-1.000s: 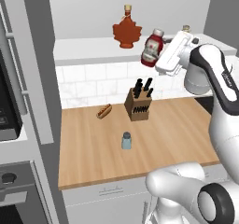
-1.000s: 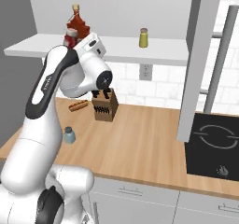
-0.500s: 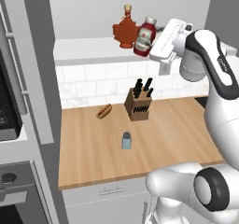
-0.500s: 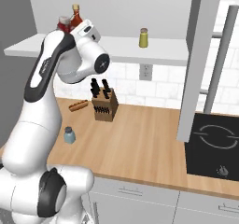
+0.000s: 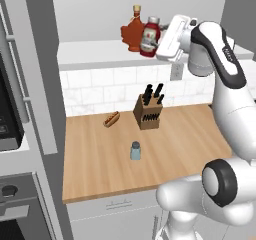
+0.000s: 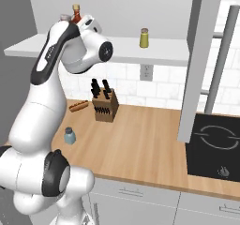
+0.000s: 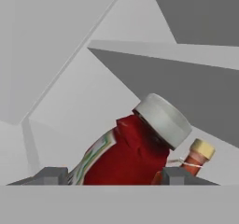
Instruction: Put the shaker and condiment bottle from the counter next to their counterparts in the cabinet.
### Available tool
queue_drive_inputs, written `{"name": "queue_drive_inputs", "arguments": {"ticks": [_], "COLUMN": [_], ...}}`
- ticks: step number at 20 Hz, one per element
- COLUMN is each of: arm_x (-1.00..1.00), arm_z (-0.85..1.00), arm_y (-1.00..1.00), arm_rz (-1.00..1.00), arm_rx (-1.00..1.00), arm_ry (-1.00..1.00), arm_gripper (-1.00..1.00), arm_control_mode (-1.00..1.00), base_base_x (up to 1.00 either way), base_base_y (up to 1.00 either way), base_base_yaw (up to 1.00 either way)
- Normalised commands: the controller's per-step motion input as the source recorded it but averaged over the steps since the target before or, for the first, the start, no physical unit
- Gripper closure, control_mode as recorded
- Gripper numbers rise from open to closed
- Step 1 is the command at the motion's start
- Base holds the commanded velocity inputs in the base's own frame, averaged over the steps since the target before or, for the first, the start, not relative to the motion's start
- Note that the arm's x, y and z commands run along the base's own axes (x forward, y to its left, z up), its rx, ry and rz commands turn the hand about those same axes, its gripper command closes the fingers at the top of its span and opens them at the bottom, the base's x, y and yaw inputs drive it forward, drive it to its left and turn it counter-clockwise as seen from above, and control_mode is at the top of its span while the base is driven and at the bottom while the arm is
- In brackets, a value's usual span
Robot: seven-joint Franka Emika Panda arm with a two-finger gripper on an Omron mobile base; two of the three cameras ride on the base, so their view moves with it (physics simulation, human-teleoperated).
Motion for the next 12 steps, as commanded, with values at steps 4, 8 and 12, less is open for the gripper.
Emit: {"name": "queue_drive_inputs", "arguments": {"ticks": [4, 8, 12], "arm_x": [0.18, 0.0, 0.0], "arm_z": [0.05, 0.07, 0.0], "arm_y": [0.2, 0.2, 0.01], "arm_rz": [0.0, 0.0, -0.01], "arm_rx": [-0.09, -0.04, 0.0], "arm_ry": [0.0, 0.0, 0.0], "arm_gripper": [1.0, 1.0, 1.0], "arm_control_mode": [-1.0, -1.0, -1.0], "base_base_x": [0.0, 0.0, 0.0], "base_base_y": [0.0, 0.0, 0.0], "base_base_yaw": [0.0, 0.0, 0.0]}}
